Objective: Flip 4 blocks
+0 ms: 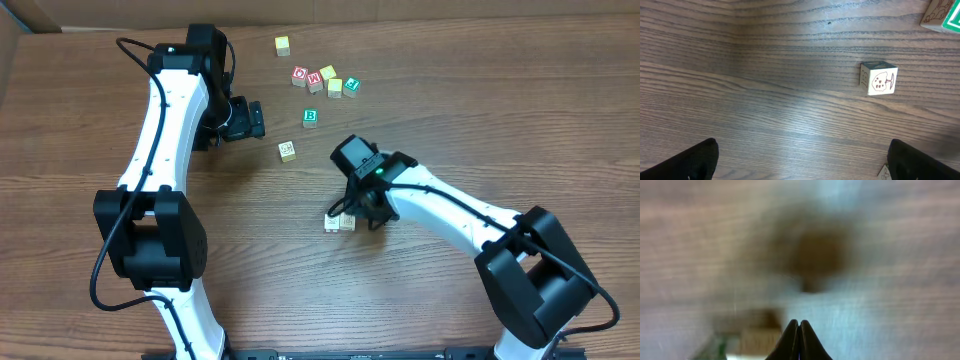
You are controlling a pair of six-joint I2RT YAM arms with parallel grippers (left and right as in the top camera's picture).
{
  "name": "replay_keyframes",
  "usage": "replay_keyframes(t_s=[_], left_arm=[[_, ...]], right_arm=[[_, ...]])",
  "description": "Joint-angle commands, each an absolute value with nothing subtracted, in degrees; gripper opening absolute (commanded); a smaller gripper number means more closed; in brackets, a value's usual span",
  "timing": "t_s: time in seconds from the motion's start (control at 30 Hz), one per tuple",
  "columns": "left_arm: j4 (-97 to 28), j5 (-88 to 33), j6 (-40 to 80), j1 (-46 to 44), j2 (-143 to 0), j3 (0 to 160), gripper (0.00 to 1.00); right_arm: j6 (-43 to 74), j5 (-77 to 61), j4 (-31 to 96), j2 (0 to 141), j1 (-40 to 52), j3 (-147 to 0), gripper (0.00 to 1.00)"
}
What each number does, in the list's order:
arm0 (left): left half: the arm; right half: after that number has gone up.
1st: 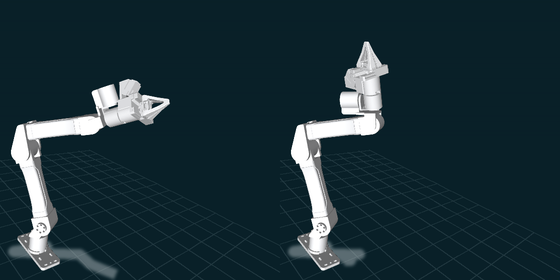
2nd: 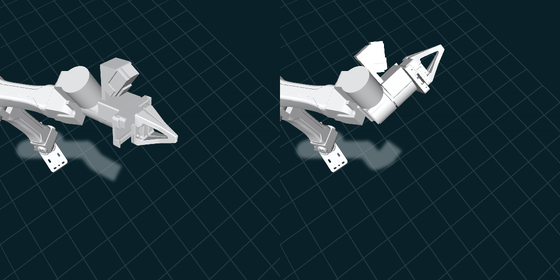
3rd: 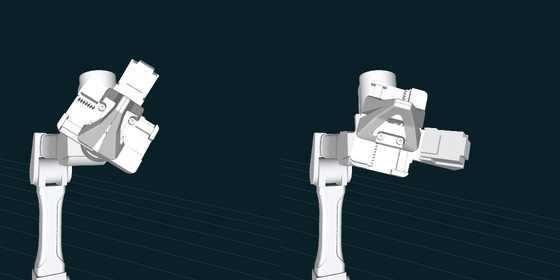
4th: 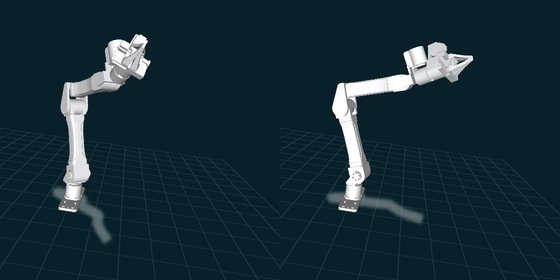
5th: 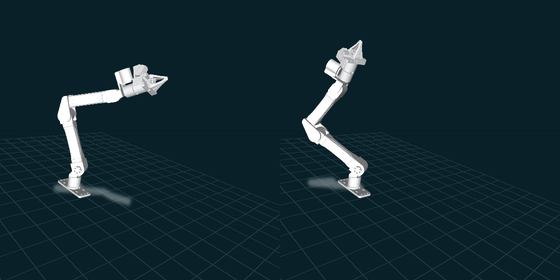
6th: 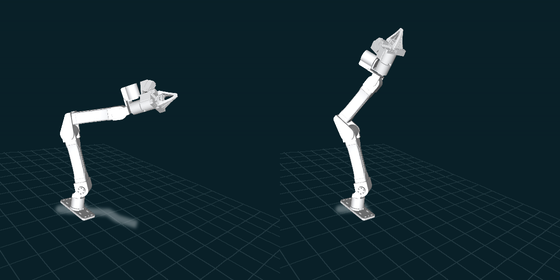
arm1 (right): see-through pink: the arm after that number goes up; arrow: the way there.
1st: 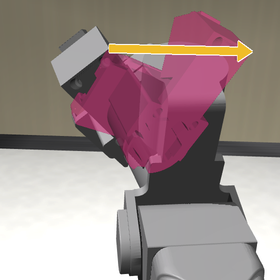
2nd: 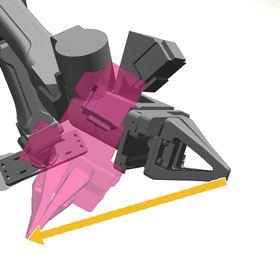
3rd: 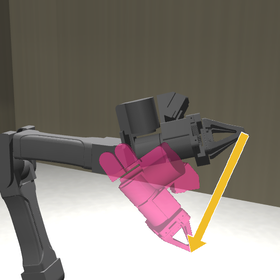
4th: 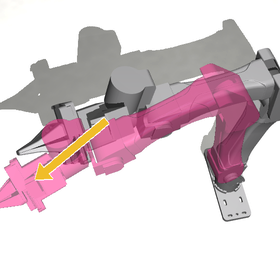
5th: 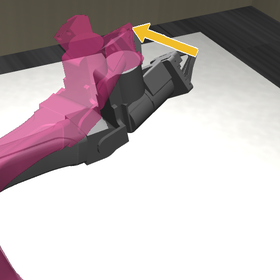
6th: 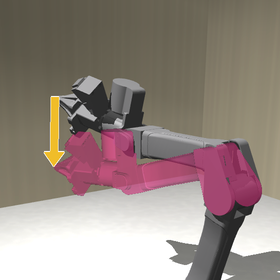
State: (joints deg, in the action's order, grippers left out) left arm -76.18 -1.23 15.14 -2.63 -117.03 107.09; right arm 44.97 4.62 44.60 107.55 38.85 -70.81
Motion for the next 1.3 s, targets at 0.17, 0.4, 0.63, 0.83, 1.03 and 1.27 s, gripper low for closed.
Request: replay_keyframes(t_s=[0.17,0.4,0.63,0.83,1.03,1.27], left_arm=[[-76.07,-1.08,16.34,-3.14,-115.83,107.04,1.0],[-76.07,-1.08,16.34,-3.14,-115.83,107.04,1.0],[-76.07,-1.08,16.36,-3.14,-115.83,107.04,1.0],[-76.07,-1.08,16.36,-3.14,-115.83,107.04,1.0],[-76.09,-1.1,16.36,-3.14,-115.83,107.04,1.0],[-76.12,-1.08,16.34,-3.14,-115.83,107.04,1.0]], right_arm=[[39.99,0.34,37.41,107.59,37.43,-72.18,0.04],[40.01,-0.36,40.42,107.59,37.54,-72.03,0.04],[39.57,-1.56,40.16,107.59,37.58,-71.94,0.04],[37.39,-1.67,39.72,107.59,37.76,-71.94,0.04],[33.98,-1.63,39.48,107.59,39.2,-71.64,0.04],[34.0,-1.67,39.31,107.59,39.42,-71.2,0.04]])
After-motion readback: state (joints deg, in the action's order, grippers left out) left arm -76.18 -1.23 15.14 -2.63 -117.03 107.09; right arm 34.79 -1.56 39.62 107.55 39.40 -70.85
